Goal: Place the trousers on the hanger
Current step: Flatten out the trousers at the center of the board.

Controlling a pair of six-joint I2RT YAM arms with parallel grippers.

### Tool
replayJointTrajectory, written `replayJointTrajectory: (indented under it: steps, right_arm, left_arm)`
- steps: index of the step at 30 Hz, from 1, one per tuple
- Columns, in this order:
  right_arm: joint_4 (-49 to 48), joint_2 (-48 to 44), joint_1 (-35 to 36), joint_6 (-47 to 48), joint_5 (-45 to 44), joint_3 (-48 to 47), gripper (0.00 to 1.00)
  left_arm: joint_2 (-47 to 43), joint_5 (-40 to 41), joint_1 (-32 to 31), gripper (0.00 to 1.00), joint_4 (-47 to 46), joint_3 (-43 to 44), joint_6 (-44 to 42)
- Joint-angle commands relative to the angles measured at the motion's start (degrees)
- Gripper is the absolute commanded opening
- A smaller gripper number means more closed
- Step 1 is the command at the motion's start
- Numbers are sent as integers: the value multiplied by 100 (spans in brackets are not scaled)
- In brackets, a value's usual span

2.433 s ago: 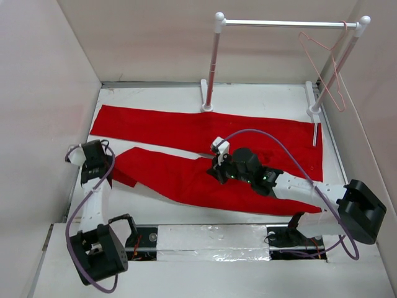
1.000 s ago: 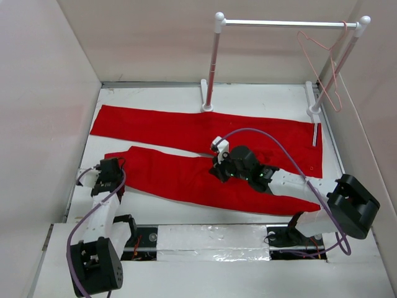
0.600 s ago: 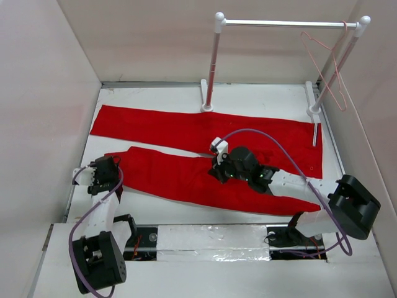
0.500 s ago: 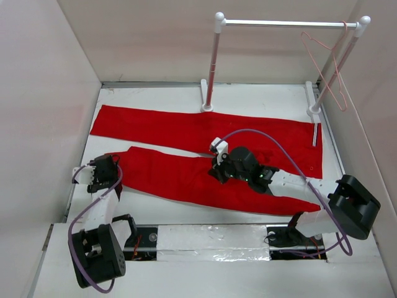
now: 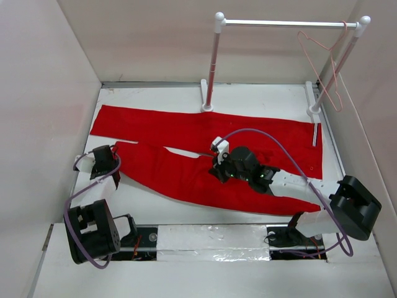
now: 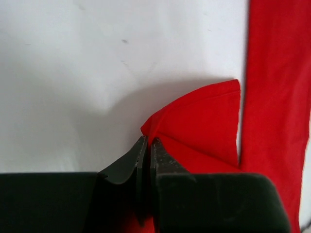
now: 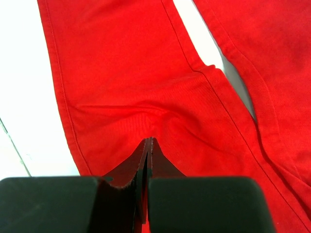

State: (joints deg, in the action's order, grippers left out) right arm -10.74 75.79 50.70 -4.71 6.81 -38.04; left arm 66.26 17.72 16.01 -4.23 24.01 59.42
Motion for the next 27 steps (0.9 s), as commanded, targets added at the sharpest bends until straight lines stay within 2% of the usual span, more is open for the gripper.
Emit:
replayJointTrajectory:
  steps: [1, 3, 4, 5, 7, 8, 9, 15, 22, 26, 27]
  right_arm:
    - [-218, -38, 54, 58, -39, -151, 0]
    - [-218, -20, 54, 58, -83, -160, 0]
    - [-192, -20, 54, 49, -118, -177, 0]
    - [-174, -12, 54, 49, -162, -186, 0]
    - [-139, -20, 54, 58, -180, -204, 0]
    - [-147, -20, 54, 58, -189, -204, 0]
    - [-139, -38, 54, 67, -197, -212, 0]
    - [-147, -161, 54, 67, -215, -142, 0]
    - [-227, -275, 54, 58, -13, -81, 0]
    - [-253, -319, 54, 58, 22, -63, 0]
    - [-253, -319, 54, 58, 22, -63, 0]
  left_arm:
    - [-157, -153, -98, 0, -351, 288, -185]
    - [-166, -294, -98, 0, -290, 306, -333]
    - [-183, -312, -98, 6, -228, 306, -360]
    - [-201, -217, -98, 27, -106, 306, -369]
    - [-306, 151, -98, 54, 210, 254, -291]
    - [-359, 223, -98, 70, 273, 219, -230]
    - [-412, 232, -98, 73, 282, 157, -185]
    - [-360, -216, 253, 74, 212, 121, -71]
    - [570, -760, 253, 70, -209, 270, 52]
    - [783, -875, 253, 60, -341, 368, 149]
    - [775, -866, 253, 55, -377, 368, 158]
